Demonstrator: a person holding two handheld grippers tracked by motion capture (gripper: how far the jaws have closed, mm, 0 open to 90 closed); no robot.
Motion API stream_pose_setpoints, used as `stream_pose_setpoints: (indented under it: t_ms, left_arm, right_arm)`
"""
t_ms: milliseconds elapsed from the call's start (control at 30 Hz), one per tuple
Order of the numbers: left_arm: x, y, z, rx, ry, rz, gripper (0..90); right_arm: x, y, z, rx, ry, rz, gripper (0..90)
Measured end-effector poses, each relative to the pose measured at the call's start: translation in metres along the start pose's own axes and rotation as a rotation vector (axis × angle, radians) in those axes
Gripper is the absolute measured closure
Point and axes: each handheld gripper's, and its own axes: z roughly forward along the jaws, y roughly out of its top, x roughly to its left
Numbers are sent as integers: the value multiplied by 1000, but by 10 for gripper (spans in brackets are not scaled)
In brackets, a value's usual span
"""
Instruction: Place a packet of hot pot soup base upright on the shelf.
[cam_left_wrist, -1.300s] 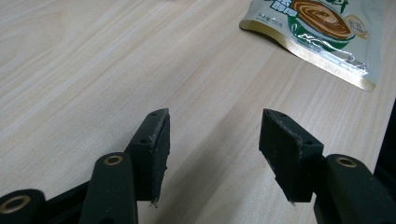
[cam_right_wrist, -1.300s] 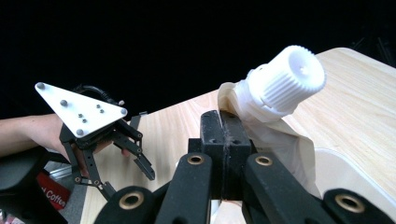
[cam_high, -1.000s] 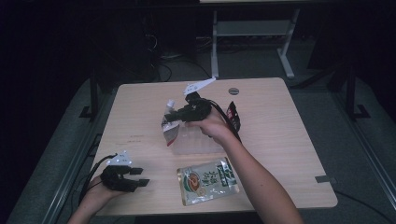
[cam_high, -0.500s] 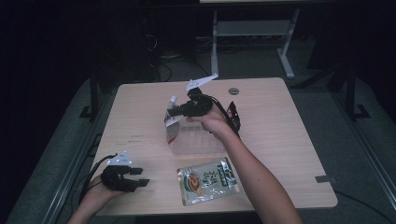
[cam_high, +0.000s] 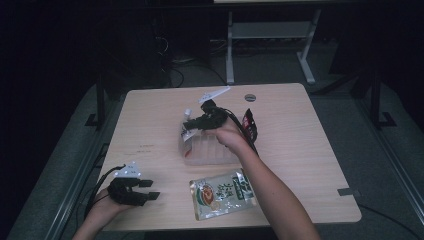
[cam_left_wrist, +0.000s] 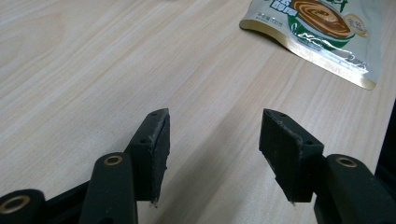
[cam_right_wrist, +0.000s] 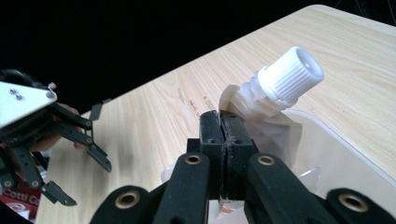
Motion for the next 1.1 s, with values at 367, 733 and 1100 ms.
stream_pose_setpoints:
  t_ms: [367, 733, 1100]
  left_arm:
    - [1, 0, 2, 2, -11, 5, 406]
    - [-3, 2, 5, 17, -2, 12, 398]
    - [-3, 1, 4, 25, 6, 20, 404]
  right_arm:
    - [18, -1, -18, 1, -155, -43, 413]
    - [41, -26, -60, -9, -152, -63, 308]
    - [54, -54, -84, -8, -163, -78, 289]
